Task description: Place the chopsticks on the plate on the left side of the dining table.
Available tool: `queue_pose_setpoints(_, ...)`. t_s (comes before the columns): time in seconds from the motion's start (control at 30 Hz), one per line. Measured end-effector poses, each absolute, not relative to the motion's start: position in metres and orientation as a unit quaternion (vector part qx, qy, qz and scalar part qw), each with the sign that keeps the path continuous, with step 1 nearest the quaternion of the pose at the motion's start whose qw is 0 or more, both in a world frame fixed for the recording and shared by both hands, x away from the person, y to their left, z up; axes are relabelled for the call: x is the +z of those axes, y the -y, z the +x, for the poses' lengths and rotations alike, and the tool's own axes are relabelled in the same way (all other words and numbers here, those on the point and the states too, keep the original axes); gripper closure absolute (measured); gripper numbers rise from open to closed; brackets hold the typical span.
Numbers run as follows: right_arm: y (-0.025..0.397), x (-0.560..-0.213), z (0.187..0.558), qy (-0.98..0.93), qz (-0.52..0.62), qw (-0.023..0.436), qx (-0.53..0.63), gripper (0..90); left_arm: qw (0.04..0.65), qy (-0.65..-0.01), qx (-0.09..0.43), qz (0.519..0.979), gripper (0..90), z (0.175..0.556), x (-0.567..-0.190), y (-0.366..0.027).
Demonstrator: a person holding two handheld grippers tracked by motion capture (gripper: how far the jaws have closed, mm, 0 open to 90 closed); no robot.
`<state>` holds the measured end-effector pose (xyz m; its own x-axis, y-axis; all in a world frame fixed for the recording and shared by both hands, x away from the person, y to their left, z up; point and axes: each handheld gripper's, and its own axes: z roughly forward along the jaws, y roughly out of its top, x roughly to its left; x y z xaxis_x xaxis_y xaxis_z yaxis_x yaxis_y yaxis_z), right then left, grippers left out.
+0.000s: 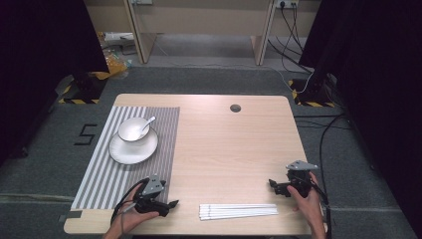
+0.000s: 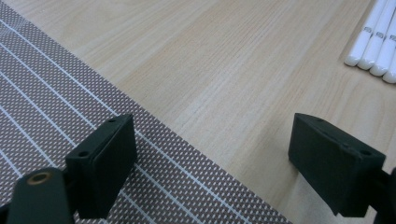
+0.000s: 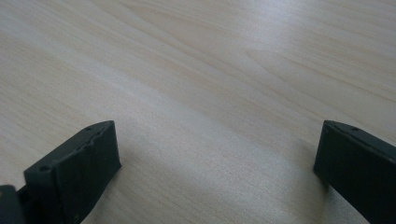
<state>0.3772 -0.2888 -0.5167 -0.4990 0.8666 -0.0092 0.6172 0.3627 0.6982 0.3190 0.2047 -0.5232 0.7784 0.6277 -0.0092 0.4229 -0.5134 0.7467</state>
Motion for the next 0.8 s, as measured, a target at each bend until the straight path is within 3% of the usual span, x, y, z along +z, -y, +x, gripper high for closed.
queue_pose_setpoints(0.5, 0.2895, -0.5167, 0.3776, -0.803, 0.461, 0.192, 0.324, 0.2, 0.389, -0.305, 0.129, 0.860, 13.9, 0.3194, -0.5232, -0.2051)
queue_pose_setpoints(0.8, 0.2901, -0.5167, 0.3779, -0.803, 0.461, 0.192, 0.324, 0.2, 0.383, -0.284, 0.122, 0.870, 6.9, 0.3191, -0.5235, -0.2023)
